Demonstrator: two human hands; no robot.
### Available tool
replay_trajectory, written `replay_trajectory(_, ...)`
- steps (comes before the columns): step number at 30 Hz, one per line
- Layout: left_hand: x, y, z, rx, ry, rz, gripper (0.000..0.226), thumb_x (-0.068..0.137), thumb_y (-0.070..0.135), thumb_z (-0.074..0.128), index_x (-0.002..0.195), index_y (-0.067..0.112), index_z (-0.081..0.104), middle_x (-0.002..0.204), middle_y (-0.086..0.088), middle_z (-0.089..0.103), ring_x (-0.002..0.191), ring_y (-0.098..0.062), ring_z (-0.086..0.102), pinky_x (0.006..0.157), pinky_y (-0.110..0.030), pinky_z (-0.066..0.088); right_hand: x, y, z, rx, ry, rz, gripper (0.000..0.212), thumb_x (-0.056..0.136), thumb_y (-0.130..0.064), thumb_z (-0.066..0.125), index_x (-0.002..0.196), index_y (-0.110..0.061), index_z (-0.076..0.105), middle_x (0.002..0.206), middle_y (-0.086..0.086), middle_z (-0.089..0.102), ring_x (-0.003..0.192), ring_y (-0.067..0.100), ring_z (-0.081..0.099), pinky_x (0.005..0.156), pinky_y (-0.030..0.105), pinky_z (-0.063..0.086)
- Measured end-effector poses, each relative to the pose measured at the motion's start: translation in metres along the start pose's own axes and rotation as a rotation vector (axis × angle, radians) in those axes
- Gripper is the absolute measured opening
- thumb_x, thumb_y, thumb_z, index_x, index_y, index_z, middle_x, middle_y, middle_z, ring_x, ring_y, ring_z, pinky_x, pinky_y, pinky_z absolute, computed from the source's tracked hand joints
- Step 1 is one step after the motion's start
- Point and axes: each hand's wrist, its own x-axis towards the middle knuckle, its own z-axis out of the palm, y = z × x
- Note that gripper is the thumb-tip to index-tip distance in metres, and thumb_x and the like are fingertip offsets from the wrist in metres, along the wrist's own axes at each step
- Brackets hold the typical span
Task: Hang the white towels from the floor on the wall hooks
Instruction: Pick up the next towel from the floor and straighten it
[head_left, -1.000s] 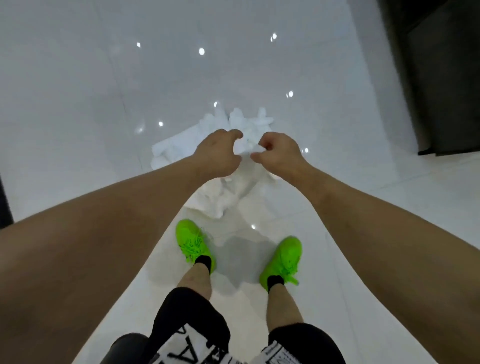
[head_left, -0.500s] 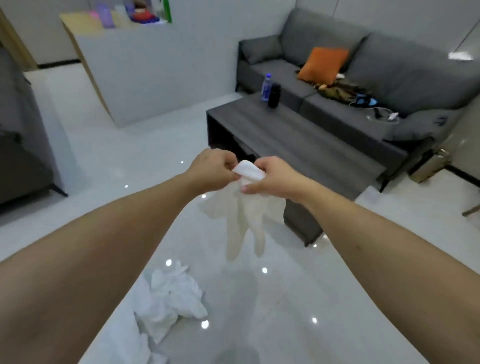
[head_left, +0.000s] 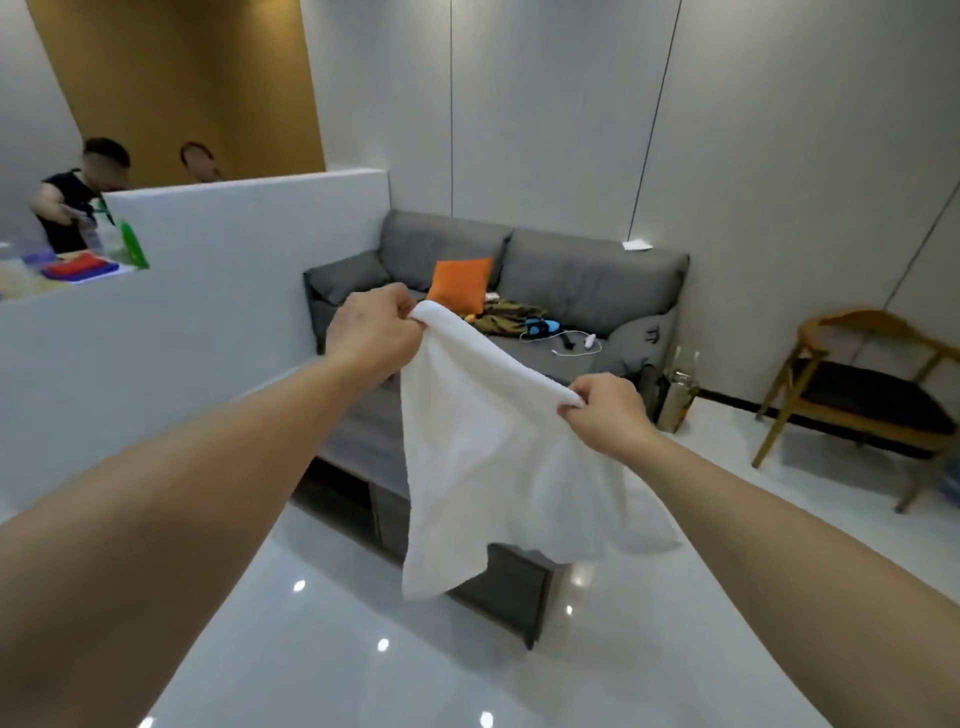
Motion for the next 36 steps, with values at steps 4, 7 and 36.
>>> replay_trajectory(4,0.076,0.020,0.019,-0.121,0.108,-0.096,0.016,0.073,0.025,0.043,0.081,0.028,0.057,0.079,0.001,0.057,0.068,-0.018,0.051,0.055,-0.029,0.040,0.052,0.033,-0.035,-0.055,0.016,0.123,0.026,0.084,-0.022,0.062,0.059,-0.014,0.057,0.064,0.003,0.058,0.069,0.024,0.057,0.051,0.028,0.035)
replay_trajectory(7,0.131,0.037,0.048,-0.245,-0.083,-0.061,0.029,0.073,0.016,0.054,0.100,0.027,0.059,0.100,0.000,0.064,0.091,-0.021,0.057,0.070,-0.030,0.047,0.102,0.023,-0.060,0.105,0.097,0.114,0.035,0.085,-0.024,0.065,0.052,-0.017,0.056,0.059,-0.001,0.055,0.068,0.023,0.055,0.055,0.029,0.037)
replay_trajectory(36,0.345,0.141,0.244,-0.709,-0.368,-0.230,0.030,0.076,0.042,0.078,0.102,0.026,0.072,0.100,-0.004,0.074,0.091,-0.020,0.073,0.072,-0.038,0.059,0.482,0.034,-0.060,0.534,-0.301,-0.483,0.024,0.078,-0.029,0.077,0.081,-0.005,0.074,0.066,0.002,0.063,0.065,0.015,0.061,0.060,0.034,0.051)
